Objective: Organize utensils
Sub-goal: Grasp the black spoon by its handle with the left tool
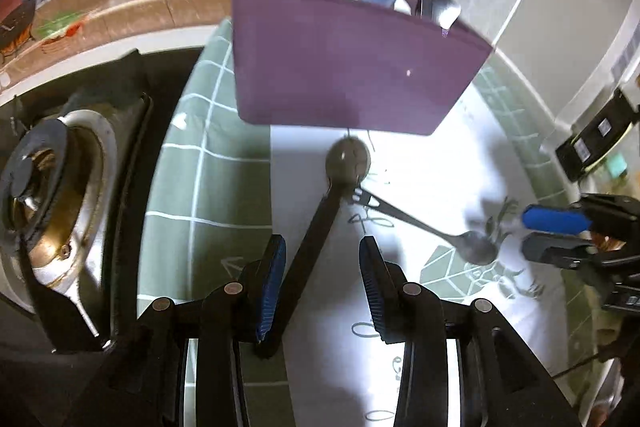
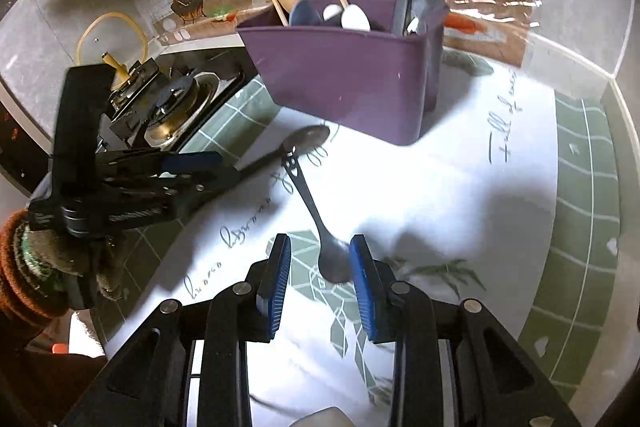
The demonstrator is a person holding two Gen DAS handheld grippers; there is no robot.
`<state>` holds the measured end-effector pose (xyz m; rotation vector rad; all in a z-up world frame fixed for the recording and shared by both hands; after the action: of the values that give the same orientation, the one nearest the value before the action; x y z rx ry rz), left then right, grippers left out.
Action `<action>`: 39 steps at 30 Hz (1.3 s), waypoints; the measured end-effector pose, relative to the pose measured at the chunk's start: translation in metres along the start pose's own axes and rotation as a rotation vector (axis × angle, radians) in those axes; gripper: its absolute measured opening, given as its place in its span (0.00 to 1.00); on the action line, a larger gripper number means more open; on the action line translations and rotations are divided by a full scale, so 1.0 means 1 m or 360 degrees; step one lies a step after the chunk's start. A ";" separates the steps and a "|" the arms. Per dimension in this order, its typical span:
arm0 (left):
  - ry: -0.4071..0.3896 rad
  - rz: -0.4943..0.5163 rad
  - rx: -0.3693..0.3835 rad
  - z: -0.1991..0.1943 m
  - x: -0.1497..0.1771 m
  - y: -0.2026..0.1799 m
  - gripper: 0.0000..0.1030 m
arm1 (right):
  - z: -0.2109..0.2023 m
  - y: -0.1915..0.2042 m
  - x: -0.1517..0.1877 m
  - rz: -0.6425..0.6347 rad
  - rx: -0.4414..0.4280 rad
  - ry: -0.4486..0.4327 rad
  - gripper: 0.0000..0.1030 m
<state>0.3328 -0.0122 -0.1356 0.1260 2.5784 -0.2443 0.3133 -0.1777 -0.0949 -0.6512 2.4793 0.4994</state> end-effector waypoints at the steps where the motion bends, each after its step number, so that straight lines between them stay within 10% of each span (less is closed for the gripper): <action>1: 0.0017 0.0010 -0.0027 0.005 -0.001 -0.001 0.38 | -0.001 -0.001 0.002 0.0012 0.0004 0.0001 0.28; 10: 0.0087 0.0088 -0.0215 0.019 -0.004 -0.007 0.16 | 0.004 -0.009 0.015 0.0031 0.0026 0.0038 0.28; 25: 0.0184 -0.0351 -0.0118 -0.054 0.088 0.014 0.13 | 0.019 0.015 0.041 -0.0068 -0.0016 0.0091 0.28; 32: 0.0138 -0.0478 -0.0077 -0.066 0.088 0.025 0.13 | 0.043 0.026 -0.012 0.0065 0.0001 -0.0113 0.27; 39: 0.0075 -0.0458 -0.0097 -0.086 0.085 0.030 0.13 | 0.085 0.020 -0.052 0.0146 -0.0060 -0.0018 0.28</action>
<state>0.2209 0.0376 -0.1125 -0.2662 2.6425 -0.2697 0.3751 -0.1039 -0.1287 -0.5499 2.5034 0.5836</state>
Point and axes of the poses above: each gripper's, at about its wrist camera, not at the fingertips, and z roughly the way its jaws point, y to its left, x to its underside, the point moved 5 cm from there along z, roughly the way its jaws point, and after that the axes turned 2 degrees about -x, right-handed, at the moved point
